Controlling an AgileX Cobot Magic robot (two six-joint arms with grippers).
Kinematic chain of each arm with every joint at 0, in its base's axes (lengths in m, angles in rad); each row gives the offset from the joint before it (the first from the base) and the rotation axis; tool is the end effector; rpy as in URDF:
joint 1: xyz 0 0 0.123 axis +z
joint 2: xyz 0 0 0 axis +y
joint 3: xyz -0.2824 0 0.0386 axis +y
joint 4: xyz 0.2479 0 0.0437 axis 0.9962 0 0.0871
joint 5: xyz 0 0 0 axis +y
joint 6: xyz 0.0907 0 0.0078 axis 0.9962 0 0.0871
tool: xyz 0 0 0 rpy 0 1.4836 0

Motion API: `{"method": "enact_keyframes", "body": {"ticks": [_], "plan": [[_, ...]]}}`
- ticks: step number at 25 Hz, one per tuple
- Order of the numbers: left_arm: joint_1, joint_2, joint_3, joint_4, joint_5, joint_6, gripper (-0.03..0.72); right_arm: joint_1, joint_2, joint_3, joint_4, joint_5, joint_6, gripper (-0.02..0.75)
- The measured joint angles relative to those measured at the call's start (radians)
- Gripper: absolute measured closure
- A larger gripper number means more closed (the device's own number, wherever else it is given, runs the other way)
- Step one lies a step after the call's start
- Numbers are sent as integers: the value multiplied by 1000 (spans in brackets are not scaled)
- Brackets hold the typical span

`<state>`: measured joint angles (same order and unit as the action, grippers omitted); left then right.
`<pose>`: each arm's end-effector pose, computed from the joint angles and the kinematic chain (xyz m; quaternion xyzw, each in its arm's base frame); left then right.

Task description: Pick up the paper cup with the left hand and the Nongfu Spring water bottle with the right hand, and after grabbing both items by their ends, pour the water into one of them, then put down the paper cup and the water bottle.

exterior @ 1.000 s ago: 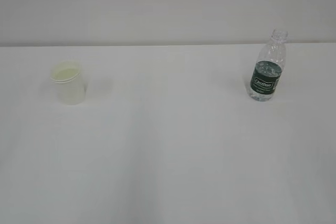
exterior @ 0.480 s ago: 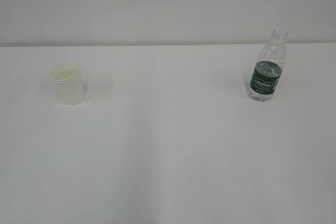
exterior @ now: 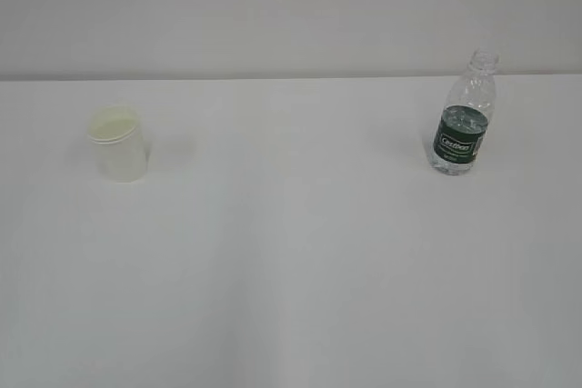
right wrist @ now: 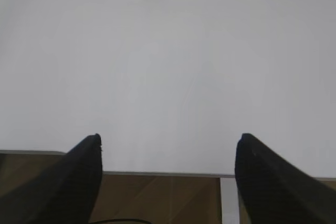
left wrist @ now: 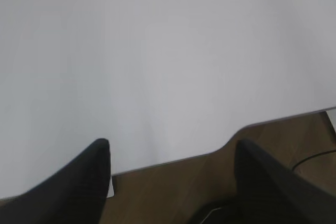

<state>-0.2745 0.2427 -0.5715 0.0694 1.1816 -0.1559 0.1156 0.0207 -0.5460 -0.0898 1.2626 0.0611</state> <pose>0.0219 -0.0001 0.2868 0.0540 0.9179 -0.0497 0.3899 -0.0158 -0.0097 0.2746 -0.0176 0.8948 -0.0050 0.4460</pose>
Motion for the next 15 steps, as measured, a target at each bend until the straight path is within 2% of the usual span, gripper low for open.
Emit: {"method": "enact_keyframes", "body": {"ticks": [5,15], "plan": [[0,0,4,9,-71,0,174,0,-7,8,-62,-4,2,149],[0,-2,32,10,-98,0,184,0,-9,48,-68,-104,2,149]]}}
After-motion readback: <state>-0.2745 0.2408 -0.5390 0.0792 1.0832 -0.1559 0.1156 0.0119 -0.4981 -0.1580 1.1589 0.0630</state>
